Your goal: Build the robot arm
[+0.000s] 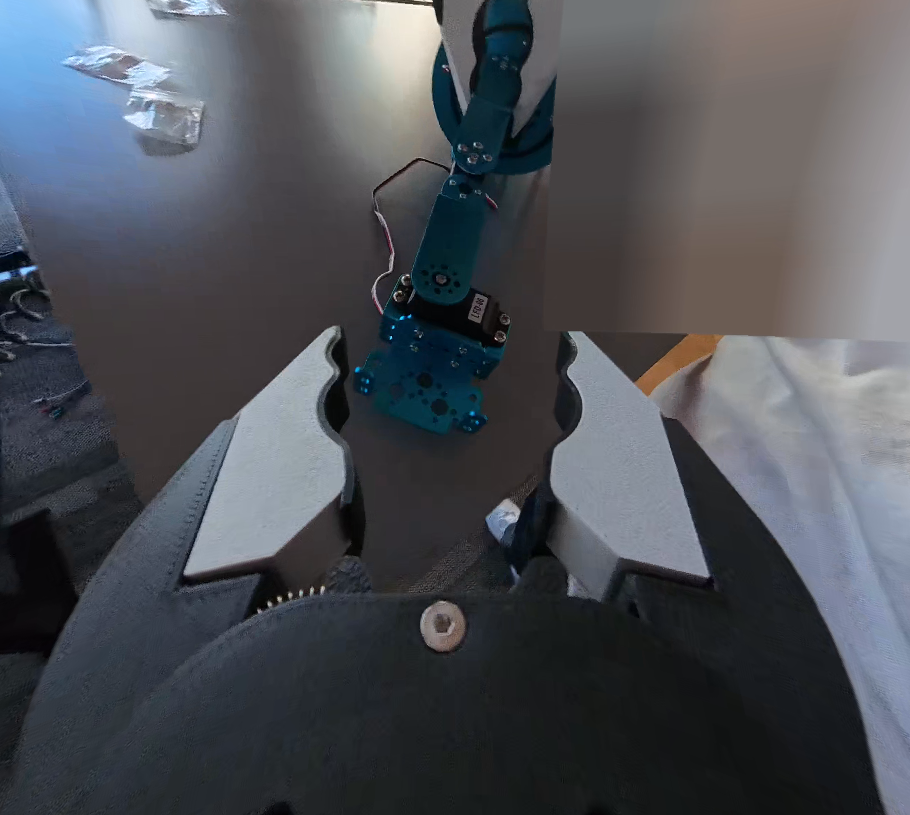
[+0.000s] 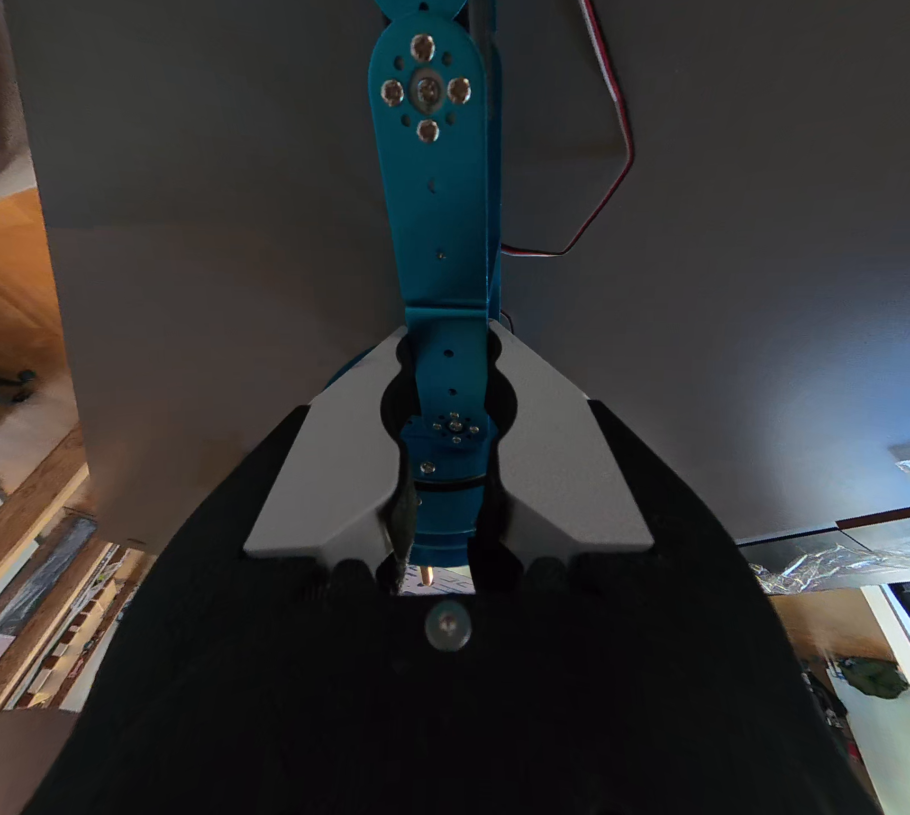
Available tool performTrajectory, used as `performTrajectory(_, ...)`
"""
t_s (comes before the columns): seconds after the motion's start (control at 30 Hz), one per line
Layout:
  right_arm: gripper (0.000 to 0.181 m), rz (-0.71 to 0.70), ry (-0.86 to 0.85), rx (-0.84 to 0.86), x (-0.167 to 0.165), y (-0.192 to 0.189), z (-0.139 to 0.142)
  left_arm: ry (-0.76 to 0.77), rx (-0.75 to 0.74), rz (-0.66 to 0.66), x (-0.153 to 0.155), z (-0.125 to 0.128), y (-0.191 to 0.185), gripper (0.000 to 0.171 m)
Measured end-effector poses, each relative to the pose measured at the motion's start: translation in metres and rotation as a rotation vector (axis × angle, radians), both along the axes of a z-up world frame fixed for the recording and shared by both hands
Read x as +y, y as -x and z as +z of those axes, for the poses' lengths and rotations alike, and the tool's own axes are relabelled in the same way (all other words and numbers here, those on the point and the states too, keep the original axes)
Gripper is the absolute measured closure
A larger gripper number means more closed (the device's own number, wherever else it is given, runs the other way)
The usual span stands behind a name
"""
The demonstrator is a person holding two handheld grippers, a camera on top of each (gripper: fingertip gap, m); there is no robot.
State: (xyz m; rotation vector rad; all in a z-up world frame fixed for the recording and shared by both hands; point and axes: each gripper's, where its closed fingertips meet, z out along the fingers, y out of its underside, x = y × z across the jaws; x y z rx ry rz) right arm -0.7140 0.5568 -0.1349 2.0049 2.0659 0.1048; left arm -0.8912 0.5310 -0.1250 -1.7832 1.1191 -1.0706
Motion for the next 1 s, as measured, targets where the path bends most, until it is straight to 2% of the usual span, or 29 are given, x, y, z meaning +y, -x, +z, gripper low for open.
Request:
performTrajectory(0.2, 0.155, 0.021, -0.005, -0.065, 0.002, -0.003, 0.0, -0.085, 0.03, -0.088, 0.008, -0.003, -0.014, 0.088)
performTrajectory(0.57, 0.144, 0.055, 0.028, -0.178, 0.008, -0.002, 0.003, -0.061, 0.072, -0.157, 0.003, -0.019, -0.025, 0.104)
performTrajectory(0.8, 0.134, 0.023, 0.041, -0.056, 0.006, 0.015, 0.001, -0.094, 0.128, -0.139, 0.002, -0.027, -0.027, 0.107)
performTrajectory(0.9, 0.126, 0.0, 0.025, 0.068, 0.003, 0.031, 0.002, -0.101, 0.124, -0.135, 0.001, -0.027, -0.027, 0.107)
performTrajectory(1.0, 0.124, -0.043, -0.051, 0.278, 0.007, 0.06, 0.008, -0.098, 0.119, -0.133, 0.001, -0.027, -0.027, 0.107)
